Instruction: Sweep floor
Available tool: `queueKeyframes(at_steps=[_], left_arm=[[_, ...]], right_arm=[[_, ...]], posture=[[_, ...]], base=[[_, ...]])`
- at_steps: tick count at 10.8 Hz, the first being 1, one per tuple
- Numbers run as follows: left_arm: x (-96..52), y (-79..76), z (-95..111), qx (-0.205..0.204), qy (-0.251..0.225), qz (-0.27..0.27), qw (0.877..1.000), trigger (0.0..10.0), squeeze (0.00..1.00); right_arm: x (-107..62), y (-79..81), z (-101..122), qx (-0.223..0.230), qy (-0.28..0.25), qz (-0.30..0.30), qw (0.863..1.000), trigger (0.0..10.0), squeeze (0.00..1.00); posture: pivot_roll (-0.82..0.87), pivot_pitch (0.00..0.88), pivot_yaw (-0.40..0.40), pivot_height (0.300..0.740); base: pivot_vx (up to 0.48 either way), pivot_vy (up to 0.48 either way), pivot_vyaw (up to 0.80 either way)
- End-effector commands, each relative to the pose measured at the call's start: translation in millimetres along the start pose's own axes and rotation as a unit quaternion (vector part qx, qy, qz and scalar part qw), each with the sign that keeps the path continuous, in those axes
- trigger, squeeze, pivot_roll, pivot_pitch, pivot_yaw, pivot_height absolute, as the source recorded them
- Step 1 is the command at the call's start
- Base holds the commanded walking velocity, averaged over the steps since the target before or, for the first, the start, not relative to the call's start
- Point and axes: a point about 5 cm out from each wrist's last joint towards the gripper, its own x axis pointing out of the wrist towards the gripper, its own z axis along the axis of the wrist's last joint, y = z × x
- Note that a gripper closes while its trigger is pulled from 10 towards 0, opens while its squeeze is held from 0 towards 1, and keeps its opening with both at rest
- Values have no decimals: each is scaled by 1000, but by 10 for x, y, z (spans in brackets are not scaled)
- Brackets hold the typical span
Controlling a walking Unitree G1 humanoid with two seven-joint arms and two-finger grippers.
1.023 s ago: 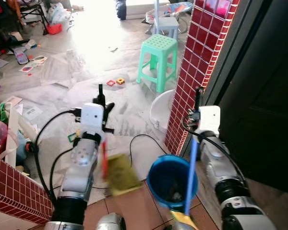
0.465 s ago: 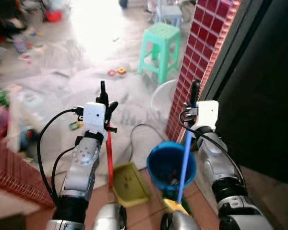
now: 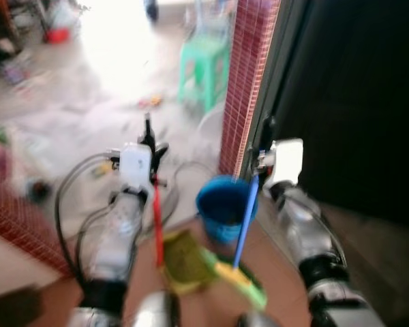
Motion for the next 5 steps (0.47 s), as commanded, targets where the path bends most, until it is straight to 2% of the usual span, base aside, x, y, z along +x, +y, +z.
queueKeyframes(at_steps=[1, 3, 5], left_arm=[[53, 29, 180, 10, -41, 5, 999, 10000, 0], [61, 57, 170, 18, -37, 8, 999, 10000, 0], [44, 124, 122, 24, -31, -1, 999, 10000, 0]], right_arm=[[23, 16, 77, 9, -16, 5, 1000, 10000, 0], [21, 15, 101, 7, -25, 5, 1000, 10000, 0], [28, 31, 149, 24, -40, 17, 999, 10000, 0]], posture=[[-34, 11, 32, 740], [-33, 3, 31, 740], [-28, 0, 37, 740]], base=[[0, 0, 0], [0, 0, 0], [0, 0, 0]])
